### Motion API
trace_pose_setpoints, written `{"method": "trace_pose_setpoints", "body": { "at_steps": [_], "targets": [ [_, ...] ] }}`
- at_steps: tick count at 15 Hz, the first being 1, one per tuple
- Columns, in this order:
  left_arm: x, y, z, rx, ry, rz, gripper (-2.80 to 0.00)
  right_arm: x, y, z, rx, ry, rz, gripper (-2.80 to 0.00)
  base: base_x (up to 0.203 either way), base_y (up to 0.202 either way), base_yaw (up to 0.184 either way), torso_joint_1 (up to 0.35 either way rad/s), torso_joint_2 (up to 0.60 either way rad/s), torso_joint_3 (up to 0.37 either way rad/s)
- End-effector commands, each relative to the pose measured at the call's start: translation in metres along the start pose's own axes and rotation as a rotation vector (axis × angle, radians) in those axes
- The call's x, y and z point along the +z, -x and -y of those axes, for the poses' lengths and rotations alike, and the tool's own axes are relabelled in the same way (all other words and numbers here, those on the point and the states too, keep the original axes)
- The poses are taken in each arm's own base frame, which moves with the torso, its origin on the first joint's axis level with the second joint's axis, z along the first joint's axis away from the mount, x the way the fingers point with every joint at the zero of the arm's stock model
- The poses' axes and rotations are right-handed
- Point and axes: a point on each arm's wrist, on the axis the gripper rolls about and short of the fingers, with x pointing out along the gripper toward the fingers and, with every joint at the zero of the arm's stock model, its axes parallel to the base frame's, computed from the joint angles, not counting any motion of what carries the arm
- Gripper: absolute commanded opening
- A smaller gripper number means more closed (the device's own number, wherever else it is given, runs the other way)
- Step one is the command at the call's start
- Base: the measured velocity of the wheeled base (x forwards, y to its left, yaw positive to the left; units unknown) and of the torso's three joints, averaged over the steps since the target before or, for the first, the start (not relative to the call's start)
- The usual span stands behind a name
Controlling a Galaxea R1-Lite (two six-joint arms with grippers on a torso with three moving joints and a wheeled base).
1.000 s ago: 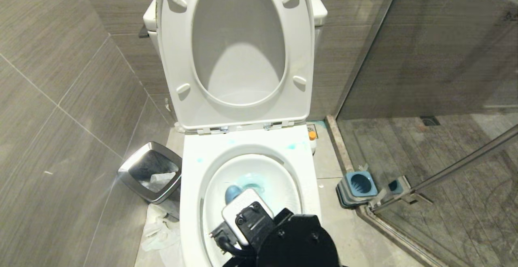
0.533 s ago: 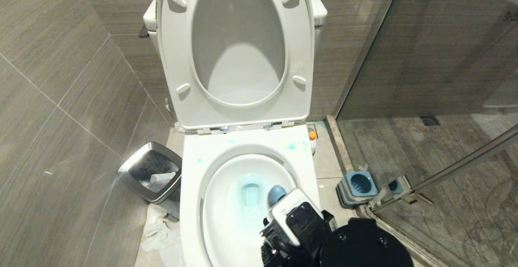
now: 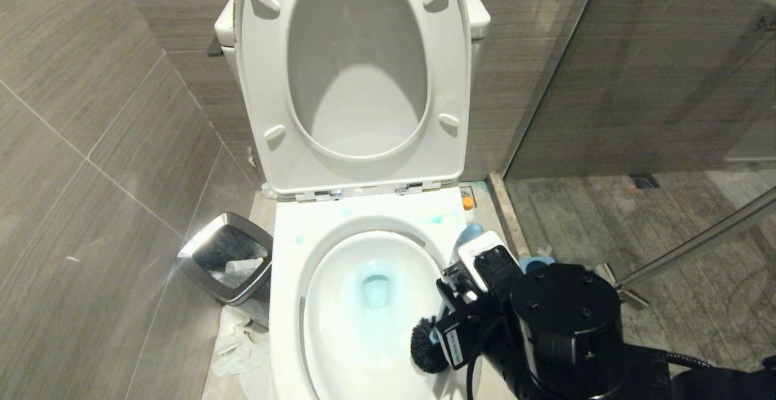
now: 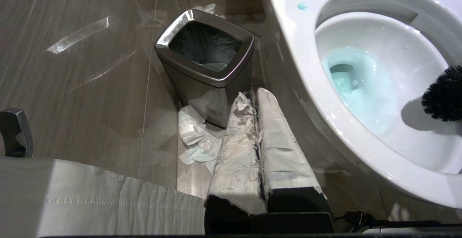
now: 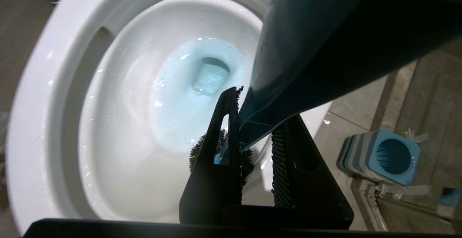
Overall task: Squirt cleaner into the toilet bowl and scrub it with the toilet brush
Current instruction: Scrub the toilet bowl
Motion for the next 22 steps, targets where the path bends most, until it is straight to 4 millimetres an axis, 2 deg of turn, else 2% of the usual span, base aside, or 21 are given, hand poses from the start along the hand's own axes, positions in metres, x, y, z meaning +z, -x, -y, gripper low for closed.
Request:
{"method": "trace_pose_setpoints", "body": {
  "at_steps": [1,5,10,16,22],
  "targets": [
    [0.0,0.0,0.0,0.002,0.0,-0.001,-2.8,0.0,-0.017,0.005,-0.044,-0.006,-0.011,-2.8,0.0,0.0,0.0,0.0,0.0,0.0],
    [0.0,0.0,0.0,0.0,0.002,-0.002,-2.8,0.008,-0.052,0.009,-0.105,-0.003,-0.003,-2.8,0.0,0.0,0.0,0.0,0.0,0.0],
    [0.0,0.0,0.0,0.003,0.007,-0.001,-2.8,0.016,-0.084,0.008,-0.144,-0.011,0.017,-2.8,0.0,0.0,0.0,0.0,0.0,0.0],
    [0.0,0.0,0.0,0.003,0.01,-0.001,-2.8,0.028,-0.124,-0.007,-0.155,-0.055,0.096,-2.8,0.0,0.0,0.0,0.0,0.0,0.0],
    [0.0,0.0,0.0,0.003,0.01,-0.001,-2.8,0.034,-0.142,-0.016,-0.155,-0.066,0.138,-2.8,0.0,0.0,0.0,0.0,0.0,0.0]
  ]
}}
